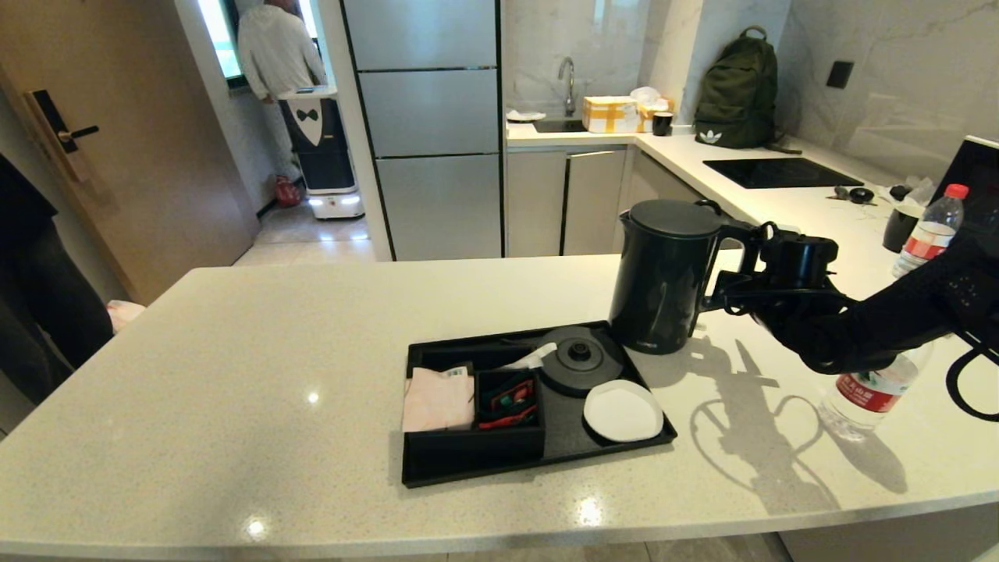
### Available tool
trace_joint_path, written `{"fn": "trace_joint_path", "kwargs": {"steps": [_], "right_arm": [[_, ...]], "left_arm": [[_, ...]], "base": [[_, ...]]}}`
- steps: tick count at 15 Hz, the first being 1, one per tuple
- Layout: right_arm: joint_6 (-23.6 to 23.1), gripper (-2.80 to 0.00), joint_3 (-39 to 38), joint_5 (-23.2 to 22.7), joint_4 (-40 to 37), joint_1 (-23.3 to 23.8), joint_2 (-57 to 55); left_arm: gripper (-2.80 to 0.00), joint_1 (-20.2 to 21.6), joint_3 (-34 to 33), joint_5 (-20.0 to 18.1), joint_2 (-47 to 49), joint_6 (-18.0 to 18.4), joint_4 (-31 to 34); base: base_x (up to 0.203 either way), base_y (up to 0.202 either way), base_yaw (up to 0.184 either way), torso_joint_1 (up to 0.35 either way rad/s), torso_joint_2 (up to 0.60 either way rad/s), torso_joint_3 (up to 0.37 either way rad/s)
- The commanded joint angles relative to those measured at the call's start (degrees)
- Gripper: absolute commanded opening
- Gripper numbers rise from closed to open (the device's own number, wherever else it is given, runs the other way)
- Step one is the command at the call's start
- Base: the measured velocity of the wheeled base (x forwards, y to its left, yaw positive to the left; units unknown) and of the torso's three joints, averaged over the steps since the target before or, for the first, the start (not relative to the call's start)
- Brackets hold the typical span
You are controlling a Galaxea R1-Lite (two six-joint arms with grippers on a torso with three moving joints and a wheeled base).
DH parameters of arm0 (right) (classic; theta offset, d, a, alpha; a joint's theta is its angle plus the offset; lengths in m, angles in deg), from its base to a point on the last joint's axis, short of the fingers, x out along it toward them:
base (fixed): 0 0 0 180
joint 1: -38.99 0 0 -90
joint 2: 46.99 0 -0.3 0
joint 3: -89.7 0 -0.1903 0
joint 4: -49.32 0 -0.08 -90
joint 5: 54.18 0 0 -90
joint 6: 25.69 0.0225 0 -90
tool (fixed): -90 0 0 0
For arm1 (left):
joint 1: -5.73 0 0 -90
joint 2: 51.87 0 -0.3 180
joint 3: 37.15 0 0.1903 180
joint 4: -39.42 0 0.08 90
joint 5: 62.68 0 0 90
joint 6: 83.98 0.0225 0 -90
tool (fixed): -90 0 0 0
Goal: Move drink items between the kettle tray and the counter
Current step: Return the kettle to its original position
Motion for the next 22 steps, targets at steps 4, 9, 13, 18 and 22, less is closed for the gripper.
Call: {"fn": "trace_joint_path", "kwargs": {"steps": [4, 9, 13, 18, 22], "right_arm": [[-0.01, -2.80, 0.66, 0.05, 0.03, -0.22, -0.13], [0.83, -2.80, -0.18, 0.27, -0.36, -1.60, 1.88], [1.70, -2.80, -0.78, 0.54, -0.46, -2.31, 3.82], [1.75, -2.80, -0.84, 1.58, -0.53, -2.42, 5.42], [1.70, -2.80, -0.44, 1.72, -2.16, -2.51, 8.10]], "left_arm": [[-2.80, 0.01, 0.01, 0.00, 0.07, -0.06, 0.02], [-2.80, 0.01, 0.01, 0.00, 0.07, 0.03, 0.02], [-2.80, 0.01, 0.01, 0.00, 0.07, 0.03, 0.02], [-2.80, 0.01, -0.07, 0.00, 0.07, 0.03, 0.02], [-2.80, 0.01, -0.07, 0.00, 0.07, 0.03, 0.02]], "base": [[0.000, 0.000, 0.000, 0.000, 0.00, 0.000], [0.000, 0.000, 0.000, 0.000, 0.00, 0.000], [0.000, 0.000, 0.000, 0.000, 0.00, 0.000], [0.000, 0.000, 0.000, 0.000, 0.00, 0.000], [0.000, 0.000, 0.000, 0.000, 0.00, 0.000]]}}
